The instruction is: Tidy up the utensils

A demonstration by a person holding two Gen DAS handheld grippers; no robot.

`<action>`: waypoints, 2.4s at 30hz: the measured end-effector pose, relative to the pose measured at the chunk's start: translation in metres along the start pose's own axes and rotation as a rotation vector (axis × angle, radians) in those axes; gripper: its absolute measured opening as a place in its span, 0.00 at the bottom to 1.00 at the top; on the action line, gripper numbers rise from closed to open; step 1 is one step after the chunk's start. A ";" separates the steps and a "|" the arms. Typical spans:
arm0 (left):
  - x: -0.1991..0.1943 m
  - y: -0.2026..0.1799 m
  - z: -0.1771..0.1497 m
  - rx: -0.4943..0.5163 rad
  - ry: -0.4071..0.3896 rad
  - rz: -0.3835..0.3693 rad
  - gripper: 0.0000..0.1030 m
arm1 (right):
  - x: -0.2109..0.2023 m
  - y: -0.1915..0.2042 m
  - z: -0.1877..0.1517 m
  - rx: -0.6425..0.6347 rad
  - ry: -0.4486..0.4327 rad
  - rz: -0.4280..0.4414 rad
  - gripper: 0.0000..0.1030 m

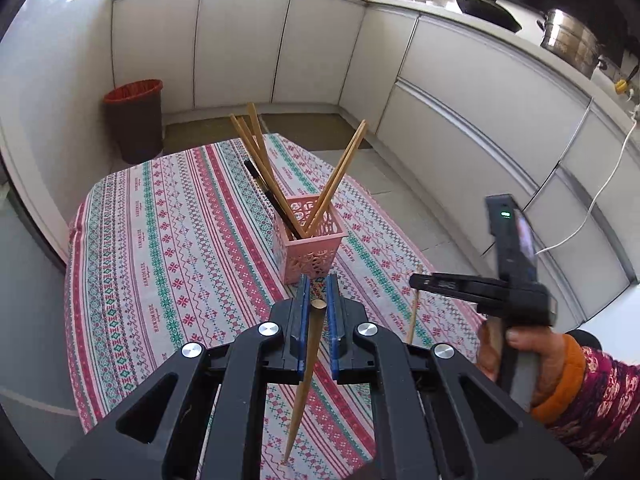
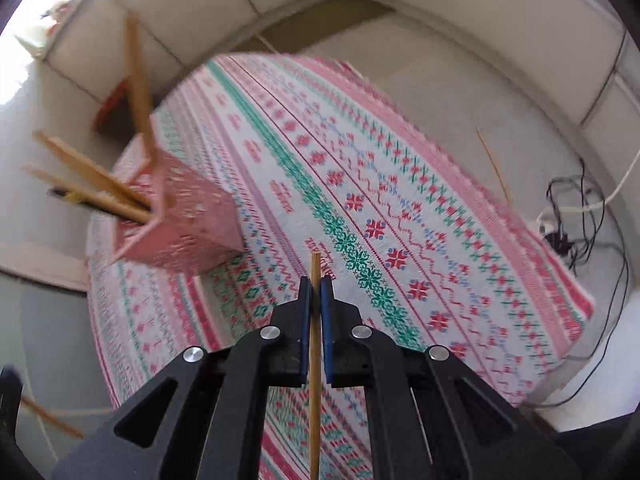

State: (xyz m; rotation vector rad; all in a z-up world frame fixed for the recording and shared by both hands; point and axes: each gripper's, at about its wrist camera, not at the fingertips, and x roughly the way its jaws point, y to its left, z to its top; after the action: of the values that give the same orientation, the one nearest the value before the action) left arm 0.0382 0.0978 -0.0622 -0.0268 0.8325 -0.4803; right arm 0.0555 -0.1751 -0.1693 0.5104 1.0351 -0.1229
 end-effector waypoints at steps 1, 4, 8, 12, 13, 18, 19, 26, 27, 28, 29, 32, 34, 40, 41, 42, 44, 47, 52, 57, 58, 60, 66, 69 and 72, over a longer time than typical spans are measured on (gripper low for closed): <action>-0.006 -0.002 -0.002 -0.003 -0.012 -0.005 0.07 | -0.011 0.002 -0.002 -0.016 -0.023 0.017 0.05; -0.027 -0.010 -0.004 -0.012 -0.069 -0.014 0.07 | -0.059 0.008 -0.008 -0.090 -0.127 0.065 0.05; -0.053 -0.021 0.004 -0.021 -0.150 -0.025 0.07 | -0.115 0.020 -0.008 -0.174 -0.260 0.085 0.05; -0.075 -0.034 0.039 -0.001 -0.217 -0.021 0.07 | -0.175 0.024 0.022 -0.168 -0.362 0.146 0.05; -0.079 -0.038 0.052 0.007 -0.232 -0.018 0.07 | -0.190 0.029 0.034 -0.170 -0.392 0.163 0.05; -0.093 -0.047 0.111 0.029 -0.284 -0.004 0.07 | -0.248 0.052 0.089 -0.171 -0.518 0.233 0.05; -0.093 -0.047 0.120 0.026 -0.289 -0.007 0.07 | -0.255 0.057 0.098 -0.171 -0.536 0.244 0.05; -0.081 -0.044 0.160 0.025 -0.316 0.006 0.07 | -0.259 0.087 0.132 -0.227 -0.580 0.247 0.05; -0.076 -0.043 0.163 0.023 -0.314 0.007 0.07 | -0.254 0.090 0.136 -0.230 -0.573 0.246 0.05; -0.070 -0.042 0.168 0.020 -0.309 0.010 0.07 | -0.249 0.092 0.142 -0.230 -0.561 0.247 0.05; -0.062 -0.040 0.171 0.017 -0.300 0.009 0.07 | -0.241 0.093 0.146 -0.231 -0.551 0.245 0.05; -0.039 -0.030 0.177 -0.010 -0.276 0.011 0.07 | -0.224 0.094 0.152 -0.235 -0.527 0.229 0.05; -0.026 -0.022 0.180 -0.033 -0.263 0.011 0.07 | -0.213 0.094 0.155 -0.234 -0.509 0.222 0.05; -0.012 -0.013 0.186 -0.040 -0.245 0.018 0.07 | -0.190 0.093 0.169 -0.213 -0.479 0.216 0.05; -0.010 -0.012 0.184 -0.041 -0.240 0.021 0.07 | -0.186 0.093 0.170 -0.211 -0.472 0.217 0.05; -0.007 -0.010 0.181 -0.044 -0.234 0.024 0.07 | -0.182 0.092 0.168 -0.211 -0.467 0.217 0.05; 0.000 -0.009 0.178 -0.048 -0.222 0.029 0.07 | -0.176 0.094 0.168 -0.215 -0.455 0.219 0.05; -0.002 -0.007 0.171 -0.041 -0.234 0.020 0.17 | -0.173 0.098 0.167 -0.229 -0.451 0.221 0.05; -0.029 -0.004 0.171 -0.069 -0.335 0.050 0.36 | -0.171 0.107 0.164 -0.250 -0.444 0.220 0.05; -0.048 -0.002 0.168 -0.089 -0.387 0.052 0.45 | -0.162 0.117 0.155 -0.274 -0.422 0.210 0.05; -0.049 0.000 0.166 -0.096 -0.391 0.049 0.47 | -0.160 0.119 0.154 -0.278 -0.416 0.207 0.05; -0.049 0.004 0.162 -0.104 -0.388 0.052 0.47 | -0.152 0.123 0.150 -0.289 -0.403 0.198 0.05; -0.040 0.015 0.150 -0.126 -0.354 0.057 0.47 | -0.117 0.131 0.139 -0.320 -0.361 0.169 0.06; -0.038 0.019 0.143 -0.140 -0.351 0.078 0.49 | -0.102 0.136 0.135 -0.354 -0.331 0.168 0.10; -0.040 0.019 0.140 -0.148 -0.367 0.115 0.59 | -0.110 0.137 0.131 -0.353 -0.350 0.180 0.30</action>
State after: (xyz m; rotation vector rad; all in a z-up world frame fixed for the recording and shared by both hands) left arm 0.1228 0.1088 0.0573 -0.1976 0.5039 -0.2919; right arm 0.1480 -0.1310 0.0247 0.2452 0.6453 0.1262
